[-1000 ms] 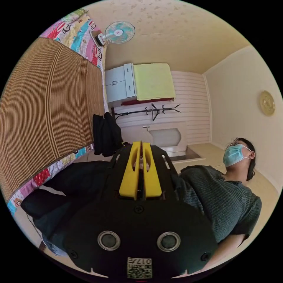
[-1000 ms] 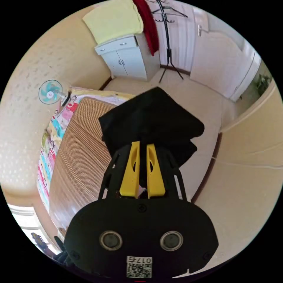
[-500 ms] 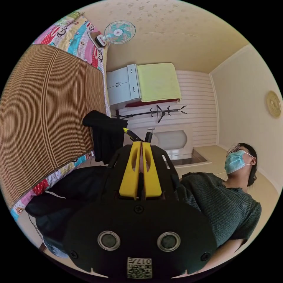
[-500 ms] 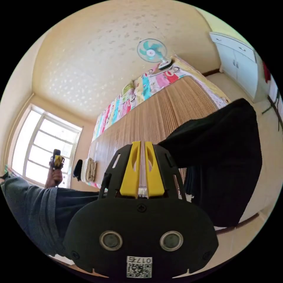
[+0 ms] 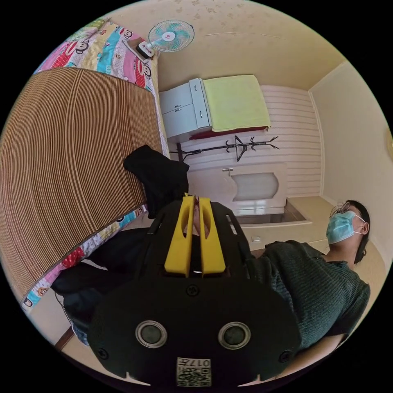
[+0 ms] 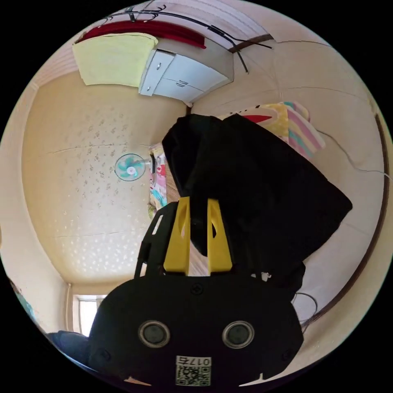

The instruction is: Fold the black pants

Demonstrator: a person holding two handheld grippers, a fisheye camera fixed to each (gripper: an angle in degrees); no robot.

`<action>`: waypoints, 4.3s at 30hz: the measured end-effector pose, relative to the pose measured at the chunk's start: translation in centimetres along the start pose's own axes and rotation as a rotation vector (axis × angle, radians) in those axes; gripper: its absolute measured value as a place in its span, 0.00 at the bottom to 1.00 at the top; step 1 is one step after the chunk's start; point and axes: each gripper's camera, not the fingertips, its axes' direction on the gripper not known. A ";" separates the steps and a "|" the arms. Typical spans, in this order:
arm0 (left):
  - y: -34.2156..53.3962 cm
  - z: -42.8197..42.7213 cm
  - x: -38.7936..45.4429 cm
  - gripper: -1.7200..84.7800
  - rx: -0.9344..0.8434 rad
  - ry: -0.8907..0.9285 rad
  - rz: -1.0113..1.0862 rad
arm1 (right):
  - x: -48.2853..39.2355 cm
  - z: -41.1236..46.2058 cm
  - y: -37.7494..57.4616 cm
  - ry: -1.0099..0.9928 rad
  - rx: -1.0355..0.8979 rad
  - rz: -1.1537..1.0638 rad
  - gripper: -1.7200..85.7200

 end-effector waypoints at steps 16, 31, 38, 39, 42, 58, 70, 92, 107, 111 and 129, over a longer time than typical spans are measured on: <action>-1.6 0.2 20.5 0.24 0.033 -0.433 0.614 | -43.9 9.2 16.1 -0.488 -0.515 -1.058 0.04; 14.8 -28.9 28.3 0.06 0.587 -0.359 0.795 | -53.8 6.5 42.9 -0.575 -0.536 -1.336 0.08; 19.5 -39.0 30.8 0.07 0.665 -0.231 0.838 | -42.3 1.3 51.4 -0.262 -0.358 -1.253 0.14; 20.4 -40.7 31.5 0.07 0.679 -0.218 0.853 | -41.3 1.3 52.5 -0.243 -0.369 -1.252 0.15; 22.6 -43.7 33.6 0.07 0.703 -0.200 0.891 | -38.8 2.7 59.1 -0.237 -0.455 -1.238 0.23; 32.0 -64.3 33.5 0.07 0.673 -0.066 0.977 | -63.6 -1.2 66.3 -0.320 0.273 -1.403 0.05; 38.6 -64.8 28.6 0.07 0.878 -0.245 0.901 | -69.4 -1.3 69.8 -0.426 0.429 -1.360 0.05; 11.7 -54.6 -27.9 0.14 0.271 -0.682 -0.288 | -39.9 69.8 54.8 0.675 -0.891 -1.065 0.09; 23.5 -31.4 -48.4 0.02 -0.282 -0.483 -0.573 | -14.5 68.7 58.8 1.063 -1.133 -0.652 0.12; 25.6 -32.2 -48.4 0.01 -0.508 -0.510 -0.416 | -17.2 70.4 59.8 1.019 -1.315 -0.843 0.06; 35.4 -35.9 -51.4 0.07 -0.098 -0.472 -0.560 | -16.4 62.6 55.1 1.218 -0.813 -0.636 0.08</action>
